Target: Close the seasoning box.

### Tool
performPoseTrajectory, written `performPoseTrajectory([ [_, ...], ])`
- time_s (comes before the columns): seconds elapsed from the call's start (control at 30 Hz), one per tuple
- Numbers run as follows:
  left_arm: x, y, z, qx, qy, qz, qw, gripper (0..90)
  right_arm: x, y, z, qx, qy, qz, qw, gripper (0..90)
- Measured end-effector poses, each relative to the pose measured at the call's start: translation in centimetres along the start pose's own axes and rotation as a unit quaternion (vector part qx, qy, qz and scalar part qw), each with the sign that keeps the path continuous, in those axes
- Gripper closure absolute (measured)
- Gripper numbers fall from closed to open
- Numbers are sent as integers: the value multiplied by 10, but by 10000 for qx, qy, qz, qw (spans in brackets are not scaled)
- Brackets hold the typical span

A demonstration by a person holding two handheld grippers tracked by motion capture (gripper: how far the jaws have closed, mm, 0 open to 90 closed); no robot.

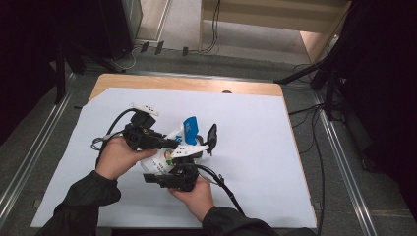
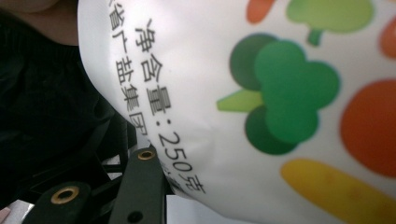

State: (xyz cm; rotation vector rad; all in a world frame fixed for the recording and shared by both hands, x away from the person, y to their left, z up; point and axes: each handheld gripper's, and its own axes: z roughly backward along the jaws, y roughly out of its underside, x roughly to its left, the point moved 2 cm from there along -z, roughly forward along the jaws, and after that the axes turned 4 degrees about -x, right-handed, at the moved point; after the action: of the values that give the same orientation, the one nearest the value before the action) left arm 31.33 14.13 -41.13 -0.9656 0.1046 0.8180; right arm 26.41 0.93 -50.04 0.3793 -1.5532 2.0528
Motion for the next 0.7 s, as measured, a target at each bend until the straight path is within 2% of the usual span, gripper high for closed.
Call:
performPoseTrajectory([
  [0.7, 2, -1, 5, 7, -4, 6, 10000, 742, -1, 1, 1, -38, 51, -16, 10000, 639],
])
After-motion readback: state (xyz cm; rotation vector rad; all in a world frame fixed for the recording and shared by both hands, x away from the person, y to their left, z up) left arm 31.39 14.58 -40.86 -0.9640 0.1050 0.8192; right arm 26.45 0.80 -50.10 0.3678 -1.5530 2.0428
